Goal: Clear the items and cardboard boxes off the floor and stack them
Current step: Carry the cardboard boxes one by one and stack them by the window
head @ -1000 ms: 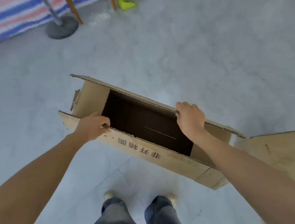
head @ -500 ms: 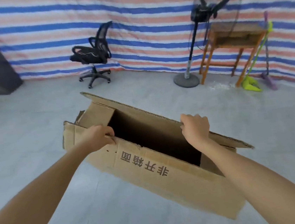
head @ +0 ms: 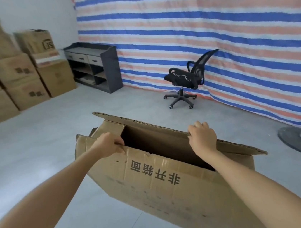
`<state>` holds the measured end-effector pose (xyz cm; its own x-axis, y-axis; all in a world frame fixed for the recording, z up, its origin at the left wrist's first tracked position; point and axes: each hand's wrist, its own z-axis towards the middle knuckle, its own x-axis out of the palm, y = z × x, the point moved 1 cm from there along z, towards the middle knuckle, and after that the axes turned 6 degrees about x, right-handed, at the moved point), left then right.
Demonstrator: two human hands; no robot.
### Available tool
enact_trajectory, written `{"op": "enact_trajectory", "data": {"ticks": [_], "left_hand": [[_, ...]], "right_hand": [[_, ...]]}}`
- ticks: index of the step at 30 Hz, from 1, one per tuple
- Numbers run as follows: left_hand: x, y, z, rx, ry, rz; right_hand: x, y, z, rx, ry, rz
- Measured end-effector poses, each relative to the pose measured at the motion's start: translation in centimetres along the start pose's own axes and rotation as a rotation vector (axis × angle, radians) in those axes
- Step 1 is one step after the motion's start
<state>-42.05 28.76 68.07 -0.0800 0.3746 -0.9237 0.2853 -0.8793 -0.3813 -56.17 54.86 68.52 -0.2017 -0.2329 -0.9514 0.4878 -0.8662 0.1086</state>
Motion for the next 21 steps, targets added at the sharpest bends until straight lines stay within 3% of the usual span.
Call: {"op": "enact_trajectory", "data": {"ticks": [11, 21], "left_hand": [[-1.5, 5.1, 3.8, -0.419, -0.172, -0.123], [-4.5, 17.6, 11.0, -0.597, -0.19, -0.159]], "right_hand": [[4.1, 7.0, 17.0, -0.475, 0.023, 0.075], [12.2, 21.2, 30.8, -0.651, 0.119, 0.103]]}}
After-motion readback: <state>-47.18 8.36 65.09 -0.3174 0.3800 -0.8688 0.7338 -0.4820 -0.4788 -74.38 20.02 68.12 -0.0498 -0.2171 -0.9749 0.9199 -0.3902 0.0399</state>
